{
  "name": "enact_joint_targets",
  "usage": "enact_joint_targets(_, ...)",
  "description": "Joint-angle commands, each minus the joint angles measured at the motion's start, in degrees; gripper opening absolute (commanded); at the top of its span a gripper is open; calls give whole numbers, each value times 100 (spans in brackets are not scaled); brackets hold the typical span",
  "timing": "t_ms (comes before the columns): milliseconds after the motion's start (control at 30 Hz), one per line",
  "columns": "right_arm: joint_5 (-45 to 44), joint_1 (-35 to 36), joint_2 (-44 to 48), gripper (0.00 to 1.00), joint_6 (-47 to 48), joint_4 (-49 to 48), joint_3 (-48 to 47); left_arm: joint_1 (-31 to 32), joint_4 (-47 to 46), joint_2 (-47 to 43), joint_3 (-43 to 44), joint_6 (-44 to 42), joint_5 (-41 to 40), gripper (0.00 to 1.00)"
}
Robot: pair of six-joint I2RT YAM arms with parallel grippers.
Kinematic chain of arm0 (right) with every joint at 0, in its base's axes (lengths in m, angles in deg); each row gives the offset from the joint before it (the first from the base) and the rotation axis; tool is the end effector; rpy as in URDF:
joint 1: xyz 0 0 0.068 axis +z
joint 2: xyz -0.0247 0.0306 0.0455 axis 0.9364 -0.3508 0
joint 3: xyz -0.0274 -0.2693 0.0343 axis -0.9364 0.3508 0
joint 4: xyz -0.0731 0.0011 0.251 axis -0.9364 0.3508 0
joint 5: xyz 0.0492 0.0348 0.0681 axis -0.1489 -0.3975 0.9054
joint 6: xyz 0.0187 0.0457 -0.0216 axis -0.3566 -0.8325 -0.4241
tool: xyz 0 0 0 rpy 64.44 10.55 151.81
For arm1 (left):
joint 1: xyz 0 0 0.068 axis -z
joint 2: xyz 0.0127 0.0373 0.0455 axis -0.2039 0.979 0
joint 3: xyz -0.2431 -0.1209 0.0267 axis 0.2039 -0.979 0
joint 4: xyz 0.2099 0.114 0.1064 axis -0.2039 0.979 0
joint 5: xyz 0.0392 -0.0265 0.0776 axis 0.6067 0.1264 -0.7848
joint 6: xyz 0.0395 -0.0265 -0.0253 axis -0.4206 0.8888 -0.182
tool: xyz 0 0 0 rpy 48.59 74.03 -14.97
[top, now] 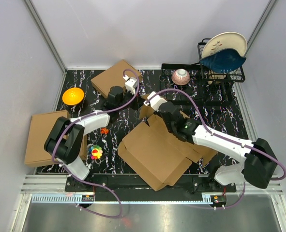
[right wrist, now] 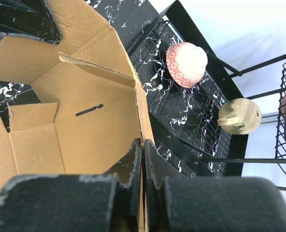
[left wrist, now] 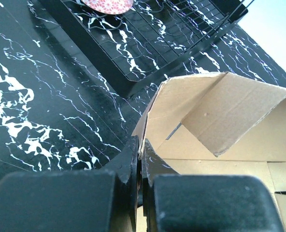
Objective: Fold the paper box
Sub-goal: Fold the paper box at the center of the board.
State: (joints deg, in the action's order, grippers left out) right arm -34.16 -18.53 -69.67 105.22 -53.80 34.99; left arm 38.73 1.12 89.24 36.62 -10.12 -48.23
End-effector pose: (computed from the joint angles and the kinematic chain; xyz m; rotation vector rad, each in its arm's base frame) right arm 0.2072 0.2217 0.2866 -0.9061 1.7221 -0.3790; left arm 0.3222 -0.1806 0.2310 0.5122 1.8425 -0.8976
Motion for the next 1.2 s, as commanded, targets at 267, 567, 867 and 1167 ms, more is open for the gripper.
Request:
enact_joint_targets(267, 43, 39, 208, 35, -525, 842, -69, -24, -1240, -777, -526, -707, -931, 0)
enact_joint_targets(567, -211, 30, 86, 20, -366, 912, 10, -7, -1487, -900, -659, -699, -737, 0)
enact_joint_targets(867, -194, 39, 24, 0, -270, 869, -43, -7, -977, -1031, -464, -391, -632, 0)
enact_joint_targets(1167, -721, 162, -178, 0, 64, 623, -61, -7, 349, -1041, 482, 329, -781, 0)
